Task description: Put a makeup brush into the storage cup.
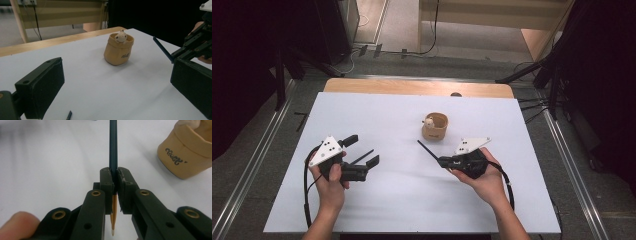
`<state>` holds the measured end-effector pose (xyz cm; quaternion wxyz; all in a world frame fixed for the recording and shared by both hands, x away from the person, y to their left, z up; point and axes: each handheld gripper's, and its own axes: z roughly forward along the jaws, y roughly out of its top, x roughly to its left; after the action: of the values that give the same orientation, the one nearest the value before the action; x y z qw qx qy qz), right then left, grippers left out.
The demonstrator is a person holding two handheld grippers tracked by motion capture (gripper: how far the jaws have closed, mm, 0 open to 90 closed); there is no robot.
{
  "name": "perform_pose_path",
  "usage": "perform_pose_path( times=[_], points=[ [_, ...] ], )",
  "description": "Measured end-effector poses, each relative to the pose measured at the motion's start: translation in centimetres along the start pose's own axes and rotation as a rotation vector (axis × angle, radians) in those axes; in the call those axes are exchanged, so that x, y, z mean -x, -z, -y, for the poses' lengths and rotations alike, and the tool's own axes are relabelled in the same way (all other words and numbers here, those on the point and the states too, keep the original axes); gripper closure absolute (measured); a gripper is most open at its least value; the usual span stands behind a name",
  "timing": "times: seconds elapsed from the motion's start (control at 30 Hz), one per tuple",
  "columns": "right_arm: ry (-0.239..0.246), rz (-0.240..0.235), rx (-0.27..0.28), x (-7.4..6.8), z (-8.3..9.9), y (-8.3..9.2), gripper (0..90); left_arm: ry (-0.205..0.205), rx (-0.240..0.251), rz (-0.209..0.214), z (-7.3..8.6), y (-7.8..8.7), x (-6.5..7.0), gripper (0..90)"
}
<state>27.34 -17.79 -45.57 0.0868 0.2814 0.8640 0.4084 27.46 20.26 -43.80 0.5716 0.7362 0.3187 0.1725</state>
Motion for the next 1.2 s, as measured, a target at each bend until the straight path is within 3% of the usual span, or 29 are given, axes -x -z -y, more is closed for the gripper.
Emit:
perform_pose_path(
  times=[0.13, 0.33, 0.47, 0.63, 0.77, 0.93, 1.03, 1.2],
  points=[
    [-0.017, -0.007, 0.039, 0.1, 0.2, 0.4, 85.0, -0.027, -0.004, 0.023, -0.7, -1.2, 0.8, 0.0],
    [-0.028, -0.009, 0.052, 0.1, 0.4, 0.5, 85.0, -0.026, 0.002, 0.056, -1.1, -2.2, 1.3, 0.0],
    [-0.026, -0.011, 0.075, 0.1, 0.5, 0.6, 85.0, -0.047, -0.017, 0.101, -1.1, -2.9, 1.8, 0.0],
    [-0.018, -0.019, 0.091, 0.0, 0.3, 0.7, 85.0, -0.014, -0.035, 0.18, -1.0, -4.0, 2.2, 0.0],
    [-0.016, -0.027, 0.104, -0.2, 0.3, 0.8, 85.0, -0.011, -0.058, 0.25, -1.0, -4.7, 2.7, 0.0],
    [0.007, -0.04, 0.105, -0.5, 0.1, 0.8, 85.0, 0.003, -0.102, 0.318, -1.0, -5.4, 3.3, 6.9],
    [0.028, -0.039, 0.093, -0.8, 0.0, 0.8, 85.0, -0.016, -0.117, 0.304, -1.1, -5.6, 3.7, 15.7],
    [0.068, -0.045, 0.072, -1.1, -0.2, 0.9, 85.0, -0.038, -0.164, 0.329, -1.2, -5.9, 4.2, 24.1]
  ],
)
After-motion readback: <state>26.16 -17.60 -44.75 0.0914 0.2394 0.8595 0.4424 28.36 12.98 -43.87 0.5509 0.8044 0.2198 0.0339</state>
